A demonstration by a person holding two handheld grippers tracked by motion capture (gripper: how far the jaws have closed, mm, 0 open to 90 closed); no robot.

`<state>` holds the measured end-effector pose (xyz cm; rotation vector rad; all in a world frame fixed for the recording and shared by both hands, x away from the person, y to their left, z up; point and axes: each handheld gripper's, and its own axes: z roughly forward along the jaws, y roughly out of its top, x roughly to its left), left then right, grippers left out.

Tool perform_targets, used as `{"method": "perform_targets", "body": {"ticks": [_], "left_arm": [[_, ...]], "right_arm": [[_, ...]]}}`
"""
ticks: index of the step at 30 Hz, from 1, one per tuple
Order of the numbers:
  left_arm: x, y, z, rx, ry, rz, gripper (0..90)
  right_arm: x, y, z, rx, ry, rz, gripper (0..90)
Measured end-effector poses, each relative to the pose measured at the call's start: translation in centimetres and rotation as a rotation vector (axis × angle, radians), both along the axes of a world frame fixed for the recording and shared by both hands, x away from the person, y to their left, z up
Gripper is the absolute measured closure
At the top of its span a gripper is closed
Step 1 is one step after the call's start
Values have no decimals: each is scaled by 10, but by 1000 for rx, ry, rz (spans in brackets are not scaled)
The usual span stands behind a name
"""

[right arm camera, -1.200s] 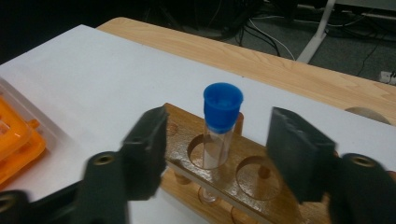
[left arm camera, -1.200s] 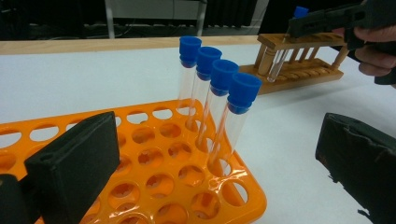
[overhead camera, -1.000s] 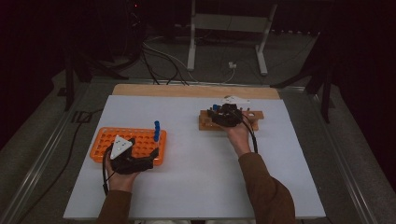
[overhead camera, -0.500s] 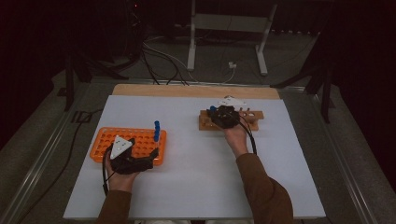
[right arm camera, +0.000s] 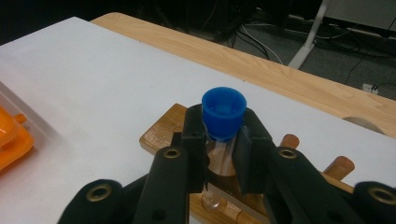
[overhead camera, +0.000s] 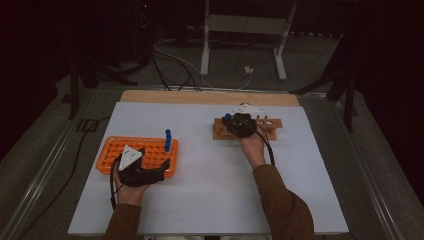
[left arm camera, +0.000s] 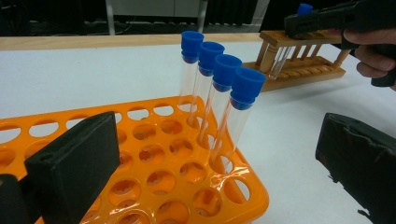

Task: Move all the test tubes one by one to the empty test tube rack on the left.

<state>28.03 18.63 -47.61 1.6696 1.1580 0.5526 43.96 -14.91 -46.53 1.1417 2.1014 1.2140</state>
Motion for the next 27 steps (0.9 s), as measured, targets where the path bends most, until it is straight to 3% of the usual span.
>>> {"method": "perform_targets", "body": {"ticks": [27], "left_arm": [[1, -1, -1, 4, 3, 0, 7]], "right_arm": [[-2, -3, 5, 7, -7, -2, 770]]}}
